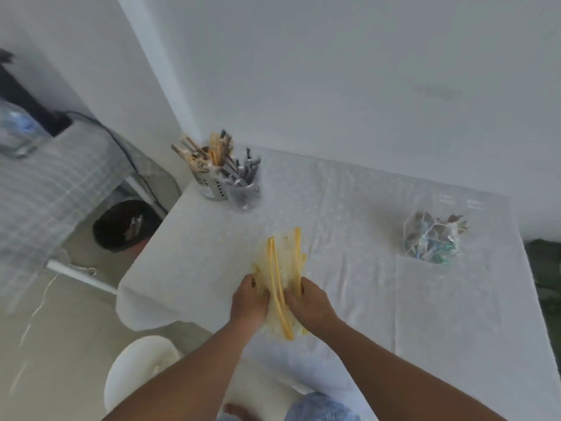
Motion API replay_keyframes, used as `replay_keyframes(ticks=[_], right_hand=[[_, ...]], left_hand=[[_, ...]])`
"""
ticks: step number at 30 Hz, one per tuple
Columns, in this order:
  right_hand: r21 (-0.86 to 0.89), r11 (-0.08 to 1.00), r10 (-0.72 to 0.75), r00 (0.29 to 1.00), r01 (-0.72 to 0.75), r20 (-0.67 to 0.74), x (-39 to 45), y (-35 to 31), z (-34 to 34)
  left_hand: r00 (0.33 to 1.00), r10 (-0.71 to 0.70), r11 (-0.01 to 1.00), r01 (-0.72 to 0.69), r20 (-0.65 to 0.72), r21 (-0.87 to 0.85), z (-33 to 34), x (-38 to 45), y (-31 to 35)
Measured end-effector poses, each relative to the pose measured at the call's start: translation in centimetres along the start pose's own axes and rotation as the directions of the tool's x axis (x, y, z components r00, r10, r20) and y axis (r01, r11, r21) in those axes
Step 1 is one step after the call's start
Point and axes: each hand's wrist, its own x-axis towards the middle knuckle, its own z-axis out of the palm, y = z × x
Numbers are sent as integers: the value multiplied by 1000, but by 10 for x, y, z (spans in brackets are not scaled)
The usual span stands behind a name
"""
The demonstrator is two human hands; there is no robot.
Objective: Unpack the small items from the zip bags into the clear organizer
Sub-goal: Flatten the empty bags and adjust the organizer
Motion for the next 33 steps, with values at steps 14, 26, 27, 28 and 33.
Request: replay_keyframes(ticks=[14, 26, 27, 28, 33], right_hand=[[-104, 975, -141, 905, 199, 402, -12, -125, 240], [-363, 909, 122, 702, 205, 701, -9, -131, 383], [-388, 899, 151, 686, 204, 712, -3, -127, 392], [-424, 882, 185, 675, 206, 714, 5, -120, 402], [-595, 753, 309, 648, 281, 696, 77, -26, 456]], left_hand=[[910, -321, 937, 264, -263, -231, -199, -14, -183], [722, -691, 634, 582, -36, -510, -222, -28, -334], [691, -723, 584, 595, -21, -552, -219, -23, -344], [650, -760, 519, 602, -4, -606, -222, -21, -344], [464, -872, 119, 512, 157, -851, -230, 1, -345]])
